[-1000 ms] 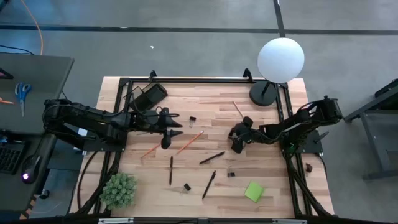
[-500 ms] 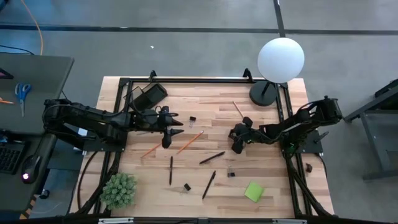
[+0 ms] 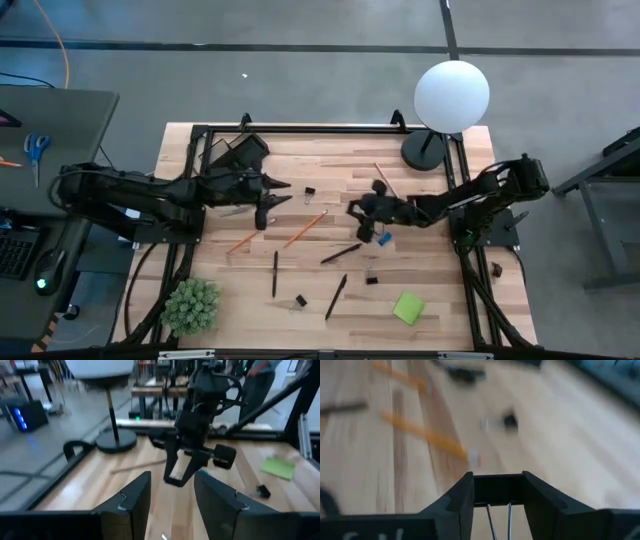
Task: Pick and place office supplies into organizer
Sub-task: Put the black binder clip into the black desk organizer
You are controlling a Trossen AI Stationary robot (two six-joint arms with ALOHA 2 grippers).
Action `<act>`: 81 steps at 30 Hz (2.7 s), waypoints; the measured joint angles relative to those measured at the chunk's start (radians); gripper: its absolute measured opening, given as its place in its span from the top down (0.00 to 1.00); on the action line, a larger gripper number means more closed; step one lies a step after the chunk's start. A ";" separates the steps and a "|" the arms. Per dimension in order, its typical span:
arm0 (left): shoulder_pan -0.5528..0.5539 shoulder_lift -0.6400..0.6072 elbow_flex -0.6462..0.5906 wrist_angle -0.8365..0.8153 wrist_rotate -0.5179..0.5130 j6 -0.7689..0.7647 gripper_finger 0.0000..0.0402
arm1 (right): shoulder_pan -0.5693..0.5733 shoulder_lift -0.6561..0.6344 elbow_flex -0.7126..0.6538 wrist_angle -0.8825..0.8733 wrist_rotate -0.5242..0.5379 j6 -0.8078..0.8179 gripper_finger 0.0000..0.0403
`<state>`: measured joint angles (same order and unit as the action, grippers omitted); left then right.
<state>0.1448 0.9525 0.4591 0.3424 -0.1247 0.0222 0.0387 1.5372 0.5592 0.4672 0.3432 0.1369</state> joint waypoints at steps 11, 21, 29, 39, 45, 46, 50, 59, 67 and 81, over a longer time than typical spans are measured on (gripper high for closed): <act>0.000 -0.159 0.000 -0.122 -0.060 0.067 0.65 | -0.196 0.186 0.437 -0.137 -0.262 -0.204 0.66; -0.001 -0.209 0.000 -0.414 -0.143 0.116 0.65 | -0.272 0.409 0.742 -0.272 -0.477 -0.206 0.66; -0.001 -0.201 -0.111 -0.396 -0.119 0.142 0.65 | -0.278 0.416 0.861 -0.322 -0.691 -0.153 0.67; -0.002 -0.138 -0.149 -0.176 0.060 0.409 0.65 | -0.231 0.414 0.888 -0.532 -0.847 -0.089 0.65; -0.002 -0.038 -0.149 -0.148 0.091 0.574 0.65 | -0.235 0.414 0.888 -0.533 -0.852 -0.047 0.67; -0.002 -0.027 -0.149 -0.135 0.072 0.577 0.65 | -0.235 0.414 0.888 -0.537 -0.852 -0.047 0.67; -0.001 -0.002 -0.149 -0.094 0.018 0.607 0.62 | -0.235 0.414 0.888 -0.534 -0.853 -0.040 0.64; -0.001 -0.001 -0.149 -0.001 0.046 0.661 0.38 | -0.233 0.414 0.884 -0.517 -0.856 -0.032 0.66; -0.021 0.027 -0.149 0.092 0.079 0.757 0.31 | -0.233 0.414 0.884 -0.500 -0.859 -0.015 0.64; -0.066 0.200 -0.148 0.278 -0.070 0.865 0.52 | -0.226 0.414 0.883 -0.500 -0.880 -0.025 0.65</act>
<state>0.0784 1.1524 0.3111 0.6199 -0.1951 0.8869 -0.1869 1.9507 1.4425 -0.0324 -0.5373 0.1116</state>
